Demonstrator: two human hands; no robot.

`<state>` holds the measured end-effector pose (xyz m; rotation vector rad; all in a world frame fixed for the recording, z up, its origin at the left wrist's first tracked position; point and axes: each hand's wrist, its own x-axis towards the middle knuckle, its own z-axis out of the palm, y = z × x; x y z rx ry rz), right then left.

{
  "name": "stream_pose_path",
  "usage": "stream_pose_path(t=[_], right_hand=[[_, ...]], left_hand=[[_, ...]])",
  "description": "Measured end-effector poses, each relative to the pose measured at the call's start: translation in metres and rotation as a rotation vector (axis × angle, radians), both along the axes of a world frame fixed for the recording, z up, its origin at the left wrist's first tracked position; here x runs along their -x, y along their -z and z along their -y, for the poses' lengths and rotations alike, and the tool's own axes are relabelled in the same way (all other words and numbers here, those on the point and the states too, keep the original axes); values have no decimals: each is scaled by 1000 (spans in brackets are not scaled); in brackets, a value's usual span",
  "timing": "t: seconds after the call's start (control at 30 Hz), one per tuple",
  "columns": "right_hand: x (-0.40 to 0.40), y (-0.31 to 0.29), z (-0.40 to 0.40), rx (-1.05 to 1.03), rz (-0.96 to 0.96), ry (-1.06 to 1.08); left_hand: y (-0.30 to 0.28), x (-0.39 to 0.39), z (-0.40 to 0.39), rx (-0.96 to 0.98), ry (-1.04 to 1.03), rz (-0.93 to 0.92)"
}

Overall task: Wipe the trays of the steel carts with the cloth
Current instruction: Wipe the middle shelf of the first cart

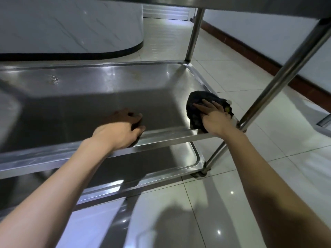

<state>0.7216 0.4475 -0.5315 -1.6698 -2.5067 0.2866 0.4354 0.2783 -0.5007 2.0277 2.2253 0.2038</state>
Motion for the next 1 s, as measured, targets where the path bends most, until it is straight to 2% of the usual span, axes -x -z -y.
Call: stream_pose_path(t=[0.1,0.2,0.3,0.43,0.53,1.0], right_hand=[[0,-2,36,-50,82,-12],[18,-6,69,-84,8,80],[44,-5,96,-68,-60,99],[80,-5,127,-84,-122,81],[111,-6,152,-100,-119,69],[273,-6,271,-143,-105,-198]], left_hand=[[1,3,-2,22,6,28],[-2,5,-1,52,22,66],[-4,16,22,70,-55,123],[3,42,82,-111,-38,7],[5,64,116,-160,-37,-34],[6,137,205,-178,-113,-53]])
